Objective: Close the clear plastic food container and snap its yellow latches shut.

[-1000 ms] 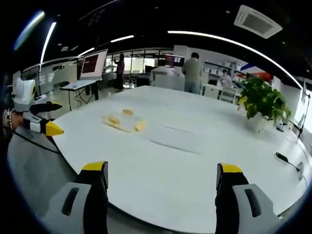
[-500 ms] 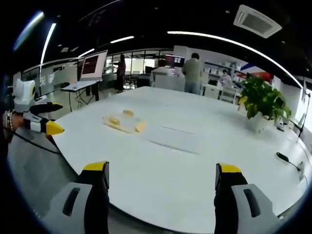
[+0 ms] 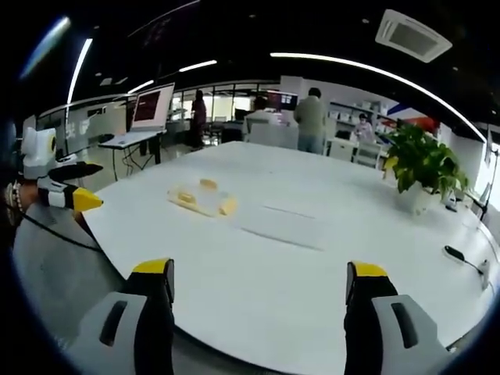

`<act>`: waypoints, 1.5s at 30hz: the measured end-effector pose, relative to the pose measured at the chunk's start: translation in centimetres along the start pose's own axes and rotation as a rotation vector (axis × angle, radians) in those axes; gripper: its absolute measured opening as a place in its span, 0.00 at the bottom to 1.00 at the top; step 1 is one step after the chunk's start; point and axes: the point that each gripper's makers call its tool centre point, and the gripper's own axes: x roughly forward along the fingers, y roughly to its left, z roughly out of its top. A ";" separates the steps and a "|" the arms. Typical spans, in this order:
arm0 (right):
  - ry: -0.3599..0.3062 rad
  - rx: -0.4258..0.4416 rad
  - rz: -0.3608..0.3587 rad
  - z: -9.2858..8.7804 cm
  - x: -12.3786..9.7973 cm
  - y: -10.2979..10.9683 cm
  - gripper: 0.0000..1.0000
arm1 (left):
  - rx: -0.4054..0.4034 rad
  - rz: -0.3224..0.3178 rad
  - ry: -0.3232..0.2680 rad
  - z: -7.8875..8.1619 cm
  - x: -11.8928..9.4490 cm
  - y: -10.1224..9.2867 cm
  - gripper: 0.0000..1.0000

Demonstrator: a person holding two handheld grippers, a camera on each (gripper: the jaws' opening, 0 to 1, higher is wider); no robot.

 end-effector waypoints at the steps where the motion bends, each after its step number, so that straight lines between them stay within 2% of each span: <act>1: -0.007 0.005 0.009 0.1 0.0 0.2 0.90 | 0.009 0.004 0.000 0.0 0.0 0.0 0.92; 11: -0.012 0.004 -0.019 0.3 0.0 -0.3 0.89 | -0.021 -0.011 -0.061 1.1 0.0 0.0 0.95; 16: 0.041 0.005 -0.041 -0.4 0.4 -0.6 0.86 | -0.030 -0.024 -0.049 1.0 0.2 -0.2 0.93; 18: 0.037 0.008 -0.045 -0.4 0.4 -0.7 0.86 | -0.048 -0.051 -0.049 1.0 0.3 -0.6 0.92; 22: 0.062 0.011 -0.067 -0.7 0.5 -1.0 0.86 | -0.056 -0.052 -0.039 0.8 0.6 -0.2 0.92; 27: 0.062 0.011 -0.089 -0.6 0.4 -1.4 0.86 | -0.061 -0.062 -0.038 0.6 0.8 -0.1 0.92; 29: 0.084 0.003 -0.096 -0.9 0.6 -1.4 0.85 | -0.060 -0.064 -0.032 0.5 0.8 -0.2 0.92; 31: 0.111 -0.004 -0.103 -1.3 0.6 -1.6 0.83 | -0.073 -0.073 -0.052 0.9 0.7 -0.2 0.91; 37: 0.052 0.028 -0.112 -0.4 0.6 -2.0 0.89 | -0.084 -0.062 -0.067 1.1 0.8 0.0 0.92; 40: 0.060 0.016 -0.105 -0.4 0.7 -2.0 0.90 | -0.086 -0.060 -0.079 1.3 0.8 0.0 0.93; 43: 0.072 0.015 -0.087 -0.5 1.0 -2.0 0.91 | -0.101 -0.055 -0.054 0.9 1.0 0.2 0.96; 45: 0.071 0.049 -0.084 -0.6 0.9 -2.1 0.91 | -0.111 -0.070 -0.055 1.0 0.9 0.0 0.96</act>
